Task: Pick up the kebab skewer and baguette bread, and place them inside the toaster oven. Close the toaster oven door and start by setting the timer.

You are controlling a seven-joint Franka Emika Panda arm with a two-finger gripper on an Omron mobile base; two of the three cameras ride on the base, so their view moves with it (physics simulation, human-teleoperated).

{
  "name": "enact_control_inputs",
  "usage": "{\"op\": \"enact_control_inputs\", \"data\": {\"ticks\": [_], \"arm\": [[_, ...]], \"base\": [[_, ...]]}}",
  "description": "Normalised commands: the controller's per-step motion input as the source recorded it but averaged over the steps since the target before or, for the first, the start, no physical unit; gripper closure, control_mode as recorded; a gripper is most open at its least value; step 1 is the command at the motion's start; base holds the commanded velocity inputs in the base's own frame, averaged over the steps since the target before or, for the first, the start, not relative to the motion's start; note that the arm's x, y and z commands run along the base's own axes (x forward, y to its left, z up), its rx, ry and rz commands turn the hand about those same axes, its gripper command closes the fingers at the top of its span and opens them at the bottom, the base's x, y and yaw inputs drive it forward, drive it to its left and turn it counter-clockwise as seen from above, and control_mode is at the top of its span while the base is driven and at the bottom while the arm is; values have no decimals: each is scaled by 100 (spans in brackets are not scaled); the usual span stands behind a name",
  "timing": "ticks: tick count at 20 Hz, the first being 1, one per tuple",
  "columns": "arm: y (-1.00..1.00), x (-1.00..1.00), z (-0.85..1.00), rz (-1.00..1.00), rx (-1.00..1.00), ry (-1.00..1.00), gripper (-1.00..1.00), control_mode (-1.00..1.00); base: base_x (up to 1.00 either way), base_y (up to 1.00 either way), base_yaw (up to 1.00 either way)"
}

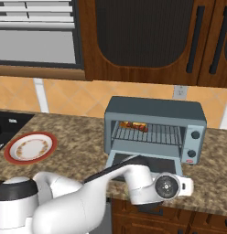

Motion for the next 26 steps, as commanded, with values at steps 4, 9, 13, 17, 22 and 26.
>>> {"op": "enact_control_inputs", "data": {"ticks": [4,9,13,17,22,26], "arm": [[-14,0,-57,0,0,10,-100,-100],[-5,5,-39,0,0,2,-100,-100],[0,24,-13,0,0,0,-100,-100],[0,8,-16,0,0,0,-100,-100],[6,0,-9,0,0,0,-100,-100],[18,0,0,0,0,0,-100,-100]], "base": [[0,0,0],[0,0,0],[0,0,0],[0,0,0],[0,0,0],[0,0,0]]}}
